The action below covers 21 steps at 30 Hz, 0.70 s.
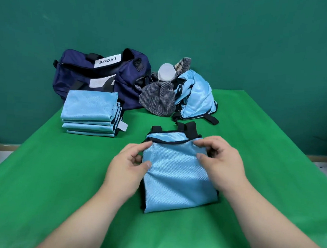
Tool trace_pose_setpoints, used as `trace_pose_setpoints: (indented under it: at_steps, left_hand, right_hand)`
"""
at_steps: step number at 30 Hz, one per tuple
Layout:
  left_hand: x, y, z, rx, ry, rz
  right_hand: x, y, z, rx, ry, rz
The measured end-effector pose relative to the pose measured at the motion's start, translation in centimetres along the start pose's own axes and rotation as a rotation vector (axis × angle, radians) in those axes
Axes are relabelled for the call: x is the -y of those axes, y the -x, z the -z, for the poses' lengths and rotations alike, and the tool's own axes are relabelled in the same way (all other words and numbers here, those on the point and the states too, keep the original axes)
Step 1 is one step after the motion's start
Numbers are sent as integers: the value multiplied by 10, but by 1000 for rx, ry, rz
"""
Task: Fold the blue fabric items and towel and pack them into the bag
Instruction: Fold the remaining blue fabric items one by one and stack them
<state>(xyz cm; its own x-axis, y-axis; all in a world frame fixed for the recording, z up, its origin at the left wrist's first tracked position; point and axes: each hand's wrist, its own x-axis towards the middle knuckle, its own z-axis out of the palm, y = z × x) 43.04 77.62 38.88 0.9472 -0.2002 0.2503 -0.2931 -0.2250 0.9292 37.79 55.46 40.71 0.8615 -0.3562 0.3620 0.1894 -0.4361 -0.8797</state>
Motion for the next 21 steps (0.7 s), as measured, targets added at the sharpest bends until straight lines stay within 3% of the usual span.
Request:
trace_pose_setpoints:
  at_steps: [9, 15, 21]
  left_hand:
    - [29, -83, -22, 58, -330, -2]
    - [47, -88, -33, 58, -721, 42]
    - [44, -85, -30, 160, -769, 37]
  right_hand:
    - [-46, -80, -29, 106, 249, -103]
    - [-68, -80, -36, 227, 631, -75]
    - [-63, -80, -35, 378, 609, -94]
